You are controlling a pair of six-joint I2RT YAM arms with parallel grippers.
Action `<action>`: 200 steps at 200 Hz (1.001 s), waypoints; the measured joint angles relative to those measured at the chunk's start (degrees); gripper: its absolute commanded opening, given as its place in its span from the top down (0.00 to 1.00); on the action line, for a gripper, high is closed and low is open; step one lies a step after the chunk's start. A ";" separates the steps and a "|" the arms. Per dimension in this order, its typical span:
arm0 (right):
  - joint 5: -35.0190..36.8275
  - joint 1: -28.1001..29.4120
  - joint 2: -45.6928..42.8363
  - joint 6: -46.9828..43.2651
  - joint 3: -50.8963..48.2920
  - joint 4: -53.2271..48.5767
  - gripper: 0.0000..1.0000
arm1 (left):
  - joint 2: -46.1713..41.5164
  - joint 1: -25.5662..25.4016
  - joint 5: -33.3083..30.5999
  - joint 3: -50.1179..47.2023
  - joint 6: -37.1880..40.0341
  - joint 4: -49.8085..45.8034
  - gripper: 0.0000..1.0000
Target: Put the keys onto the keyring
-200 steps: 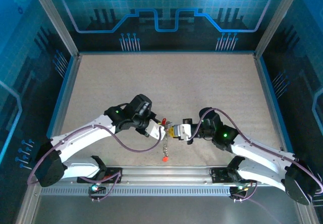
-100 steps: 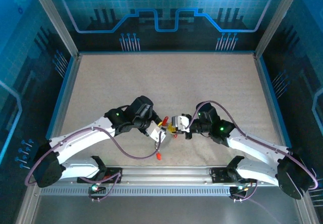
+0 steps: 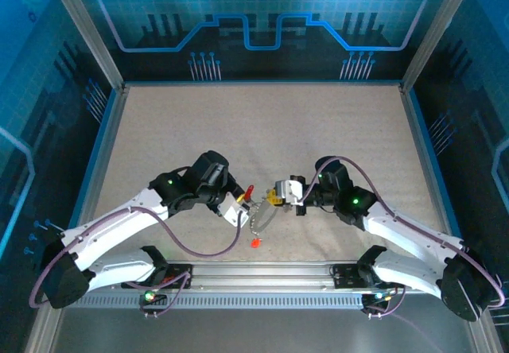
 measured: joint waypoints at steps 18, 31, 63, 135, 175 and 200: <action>0.57 1.42 1.16 -2.75 1.88 -1.33 1.00 | 0.61 -0.02 1.88 0.44 1.05 -1.81 1.00; 1.16 2.58 1.86 -4.46 2.82 -2.10 1.00 | 1.18 -0.07 2.78 0.90 1.51 -2.99 1.00; 2.54 4.52 3.65 -7.30 3.69 -3.23 1.00 | 1.64 -0.52 4.66 1.09 2.58 -4.37 1.00; 3.34 4.70 4.70 -9.38 3.65 -4.55 1.00 | 1.57 -1.36 4.79 1.09 4.33 -4.57 1.00; 3.39 2.97 1.81 -9.09 2.80 -4.00 1.00 | -1.25 -1.49 1.97 0.13 6.25 -7.32 1.00; 3.34 2.95 1.70 -8.96 2.80 -3.63 1.00 | -2.80 -3.37 0.52 -0.33 7.50 -10.25 1.00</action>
